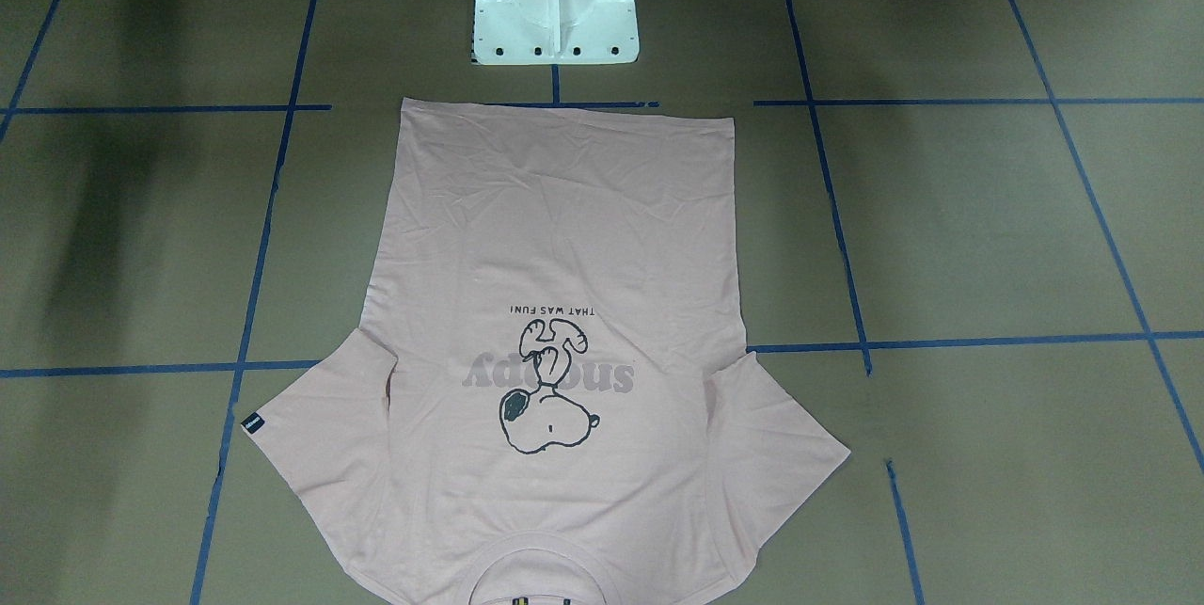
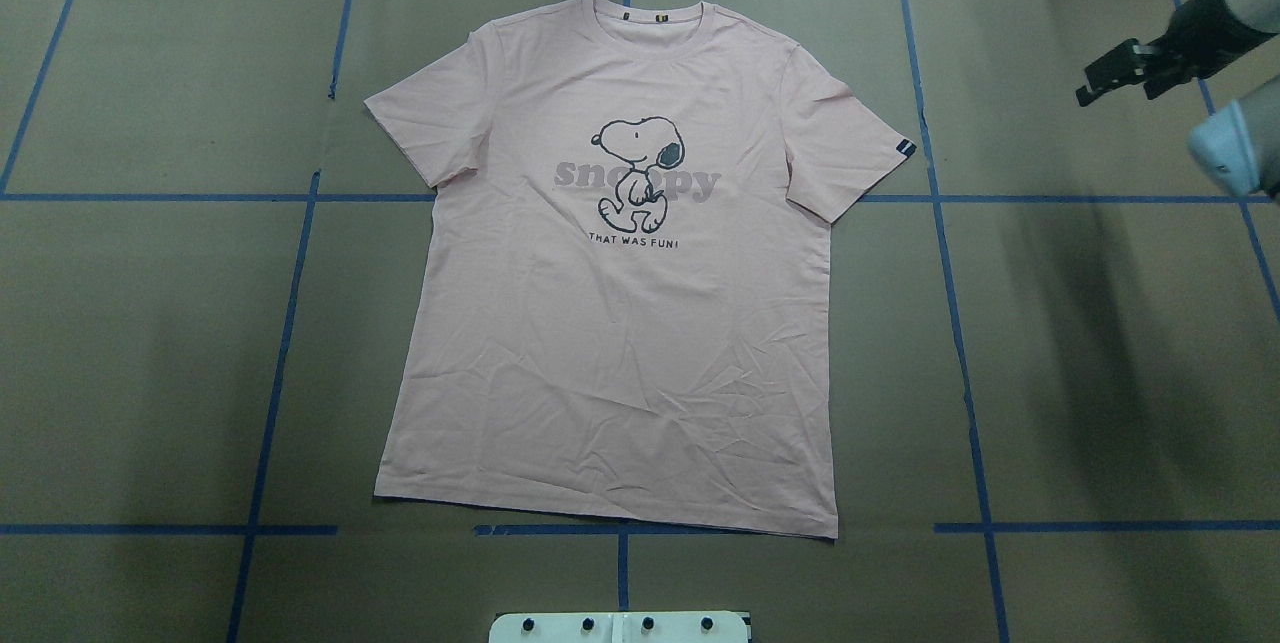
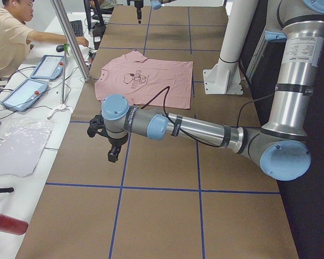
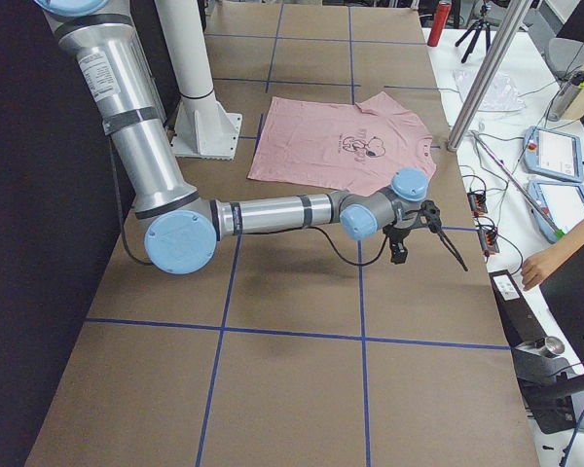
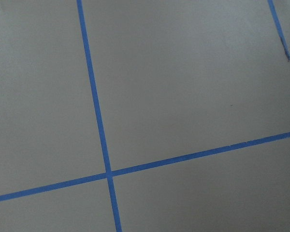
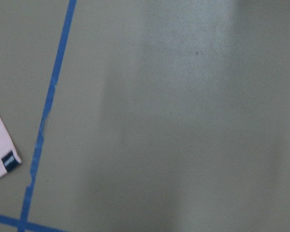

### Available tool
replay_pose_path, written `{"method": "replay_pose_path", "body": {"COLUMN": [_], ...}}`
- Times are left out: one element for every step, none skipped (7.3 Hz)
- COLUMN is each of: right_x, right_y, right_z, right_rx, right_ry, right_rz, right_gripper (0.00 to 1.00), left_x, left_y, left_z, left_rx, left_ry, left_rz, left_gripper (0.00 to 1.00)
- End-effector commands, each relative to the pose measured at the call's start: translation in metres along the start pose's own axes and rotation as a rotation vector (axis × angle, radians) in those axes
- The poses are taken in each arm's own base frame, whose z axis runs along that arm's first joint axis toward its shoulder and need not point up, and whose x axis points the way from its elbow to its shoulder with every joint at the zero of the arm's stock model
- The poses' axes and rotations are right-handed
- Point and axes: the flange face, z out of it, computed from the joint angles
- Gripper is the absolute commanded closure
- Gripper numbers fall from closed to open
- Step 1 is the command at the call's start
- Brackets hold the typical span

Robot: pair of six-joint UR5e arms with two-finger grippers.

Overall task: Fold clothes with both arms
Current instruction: 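Move the right arm in toward the shirt's collar area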

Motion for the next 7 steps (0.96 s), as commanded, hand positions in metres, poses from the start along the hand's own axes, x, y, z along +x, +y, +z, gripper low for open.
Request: {"method": "replay_pose_path", "body": {"right_x": [-0.12,-0.15,-0.169,-0.18,-0.184,-0.187,-0.198], "right_y": [-0.043,-0.047,-0.04,-0.032,-0.027,-0.024,-0.015], "right_z": [0.042,0.051,0.068,0.081,0.089,0.092,0.102], "right_rx": [0.094,0.118,0.136,0.145,0.149,0.149,0.135], "right_ry": [0.032,0.039,0.059,0.071,0.085,0.085,0.082], "right_rz": [0.248,0.325,0.403,0.435,0.427,0.449,0.478], "right_gripper": [0.08,0.15,0.15,0.17,0.17,0.17,0.21], "left_x": [0.008,0.008,0.007,0.008,0.007,0.007,0.007], "left_y": [0.001,0.002,0.002,0.002,0.002,0.002,0.002], "left_z": [0.001,0.001,0.002,0.003,0.004,0.003,0.003], "left_rx": [0.007,0.006,0.004,0.004,0.002,0.003,0.003], "left_ry": [0.048,0.058,0.058,0.058,0.058,0.058,0.057], "left_rz": [0.016,0.015,0.014,0.016,0.014,0.015,0.015], "left_gripper": [0.0,0.0,0.0,0.0,0.0,0.0,0.0]}}
